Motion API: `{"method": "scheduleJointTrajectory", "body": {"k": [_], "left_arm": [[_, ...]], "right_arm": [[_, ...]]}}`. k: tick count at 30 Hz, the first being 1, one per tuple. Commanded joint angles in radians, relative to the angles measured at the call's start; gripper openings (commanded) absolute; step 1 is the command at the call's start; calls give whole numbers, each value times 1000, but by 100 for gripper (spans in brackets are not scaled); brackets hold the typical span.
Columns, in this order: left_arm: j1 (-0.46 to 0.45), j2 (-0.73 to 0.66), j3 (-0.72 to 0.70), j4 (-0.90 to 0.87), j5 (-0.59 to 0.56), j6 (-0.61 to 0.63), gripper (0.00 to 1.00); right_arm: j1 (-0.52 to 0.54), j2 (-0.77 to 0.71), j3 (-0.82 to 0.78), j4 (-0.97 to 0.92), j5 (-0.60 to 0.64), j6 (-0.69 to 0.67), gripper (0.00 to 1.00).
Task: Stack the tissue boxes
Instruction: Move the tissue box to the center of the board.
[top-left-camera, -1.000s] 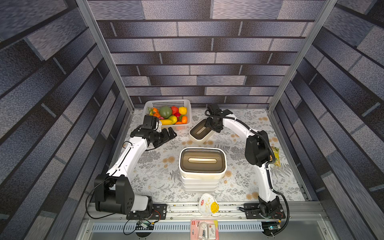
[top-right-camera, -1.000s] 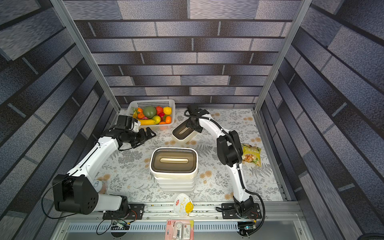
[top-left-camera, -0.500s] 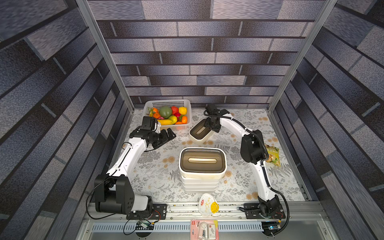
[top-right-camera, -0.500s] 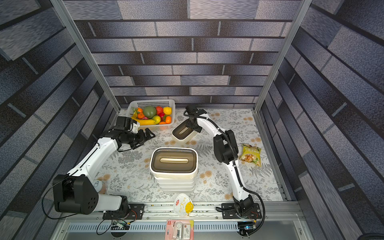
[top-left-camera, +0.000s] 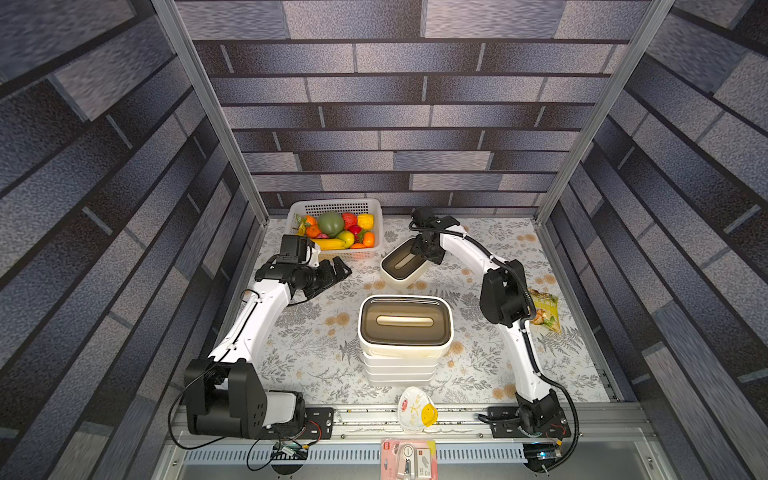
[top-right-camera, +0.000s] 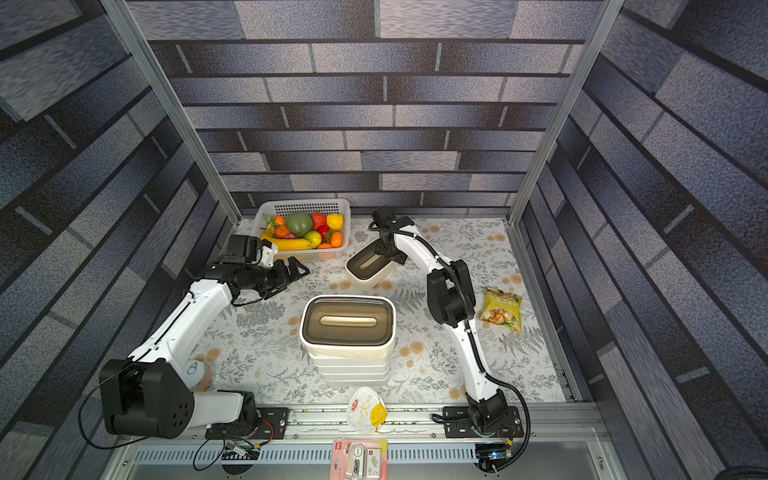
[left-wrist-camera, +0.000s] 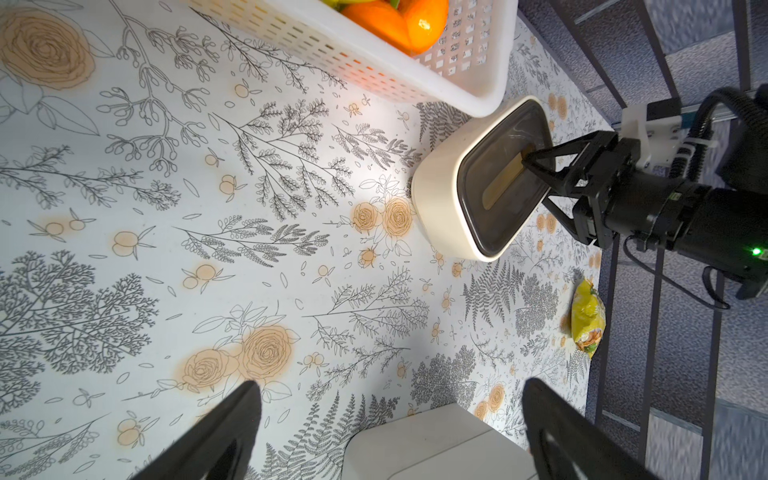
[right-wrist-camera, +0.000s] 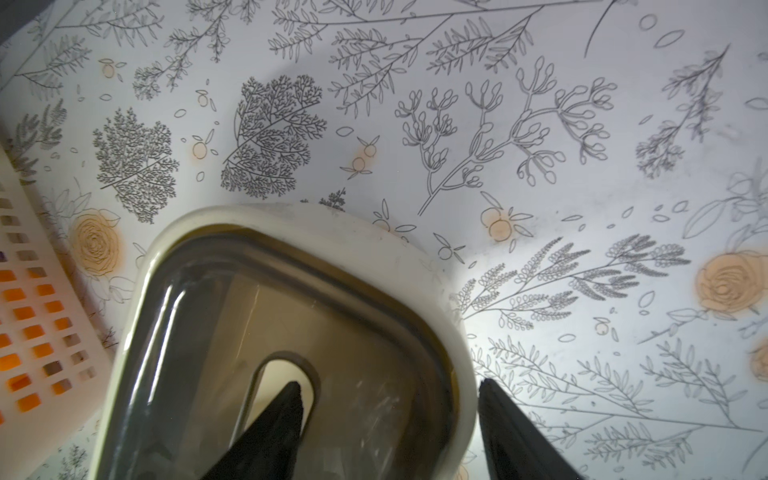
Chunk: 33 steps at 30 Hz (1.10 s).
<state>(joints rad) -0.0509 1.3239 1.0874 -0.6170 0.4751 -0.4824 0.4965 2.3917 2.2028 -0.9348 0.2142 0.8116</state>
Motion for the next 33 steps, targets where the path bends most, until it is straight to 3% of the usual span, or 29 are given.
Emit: {"method": "scheduleJointTrajectory", "body": {"k": [1,13,22,30,33], "left_arm": [[18,-44,-22,-6,24,31,100],[45,-84,-51,11,62,29,100],[52,-146,-89,12,80,27,100],[66,-194,-131,23,103,24,100],[72,-212,-142,24,111,27,100]], "right_arm": [[-38,18,-6,-78,66,-19,68],[-132,-207,-345,15,110,-48,64],[-190,-478,-654,91,112,-61,65],[-189,-696,-920,146,-9,-24,63],[-183,-787,-966,213,19,-97,62]]}}
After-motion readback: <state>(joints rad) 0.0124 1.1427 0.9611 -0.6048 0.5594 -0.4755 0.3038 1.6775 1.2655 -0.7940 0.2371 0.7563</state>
